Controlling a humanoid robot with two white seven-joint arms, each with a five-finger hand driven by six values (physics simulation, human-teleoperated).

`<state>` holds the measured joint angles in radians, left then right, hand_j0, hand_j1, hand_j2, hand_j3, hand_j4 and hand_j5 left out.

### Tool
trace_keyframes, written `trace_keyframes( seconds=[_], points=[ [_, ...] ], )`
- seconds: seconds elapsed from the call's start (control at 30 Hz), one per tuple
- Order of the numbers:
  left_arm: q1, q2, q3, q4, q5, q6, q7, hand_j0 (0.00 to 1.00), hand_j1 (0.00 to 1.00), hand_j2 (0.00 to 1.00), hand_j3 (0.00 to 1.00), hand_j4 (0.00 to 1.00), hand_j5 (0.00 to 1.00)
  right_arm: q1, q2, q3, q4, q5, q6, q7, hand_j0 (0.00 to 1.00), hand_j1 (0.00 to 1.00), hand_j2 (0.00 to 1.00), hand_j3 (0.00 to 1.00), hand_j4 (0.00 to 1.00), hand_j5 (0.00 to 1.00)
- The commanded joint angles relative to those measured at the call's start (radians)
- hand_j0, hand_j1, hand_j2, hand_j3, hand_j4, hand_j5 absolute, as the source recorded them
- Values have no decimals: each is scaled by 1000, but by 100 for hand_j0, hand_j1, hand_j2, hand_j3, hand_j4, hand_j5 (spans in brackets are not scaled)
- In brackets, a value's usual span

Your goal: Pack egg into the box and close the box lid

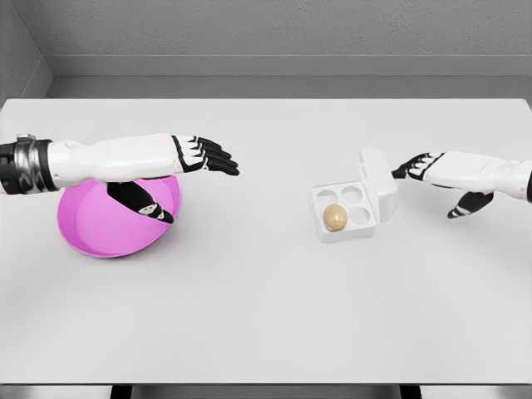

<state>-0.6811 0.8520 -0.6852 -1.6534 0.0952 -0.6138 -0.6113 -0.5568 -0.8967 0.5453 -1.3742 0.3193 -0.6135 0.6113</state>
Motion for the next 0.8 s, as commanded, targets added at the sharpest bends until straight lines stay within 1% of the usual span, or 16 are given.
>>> trace_keyframes(
  seconds=[0.0,0.07,0.17,0.27,0.4,0.47,0.53,0.57,0.6,0.63,0.67,0.73,0.77],
  points=[
    [0,4,0,1,8,3,0,100,100,100,100,100,100,0,-7,-2,-26,-6,3,0,100,100,100,100,100,100],
    [0,6,0,3,8,3,0,100,100,100,100,100,100,2,-22,-5,-60,-6,3,0,100,100,100,100,100,100],
    [0,4,0,7,6,3,0,100,100,100,100,100,100,2,-28,-5,-92,-6,3,0,100,100,100,100,100,100],
    [0,2,0,7,6,3,0,100,100,100,100,100,100,2,-33,-7,-143,-8,3,0,100,100,100,100,100,100],
    [0,2,-4,7,6,3,0,100,100,100,100,100,100,2,-37,-8,-177,-20,3,0,100,100,100,100,100,100],
    [0,1,-7,7,6,3,0,100,100,100,100,100,100,3,-25,-7,-177,-20,3,0,100,100,100,100,100,100],
    [0,2,-7,9,6,3,0,100,100,100,100,100,100,0,-39,-13,-177,-20,3,0,100,100,100,100,100,100],
    [0,4,-7,9,6,3,0,100,100,100,100,100,100,8,-41,-70,-172,-22,3,0,100,100,100,100,100,100],
    [2,6,-5,9,6,3,0,100,100,100,100,100,100,11,-42,-94,-166,-23,3,0,100,100,100,100,100,100],
    [2,6,-4,9,6,3,0,100,100,100,100,100,100,18,-59,-110,-151,-23,3,0,100,100,100,100,100,100],
    [3,6,-2,7,8,3,0,100,100,100,100,100,100,37,-59,-136,-132,-23,3,0,100,100,100,100,100,100],
    [3,6,-2,7,8,3,0,100,100,100,100,100,100,40,-57,-139,-111,-23,3,0,100,100,100,100,100,100],
    [3,6,0,7,8,3,0,100,100,100,100,100,100,40,-54,-137,-82,-23,3,0,100,100,100,100,100,100]
  ],
)
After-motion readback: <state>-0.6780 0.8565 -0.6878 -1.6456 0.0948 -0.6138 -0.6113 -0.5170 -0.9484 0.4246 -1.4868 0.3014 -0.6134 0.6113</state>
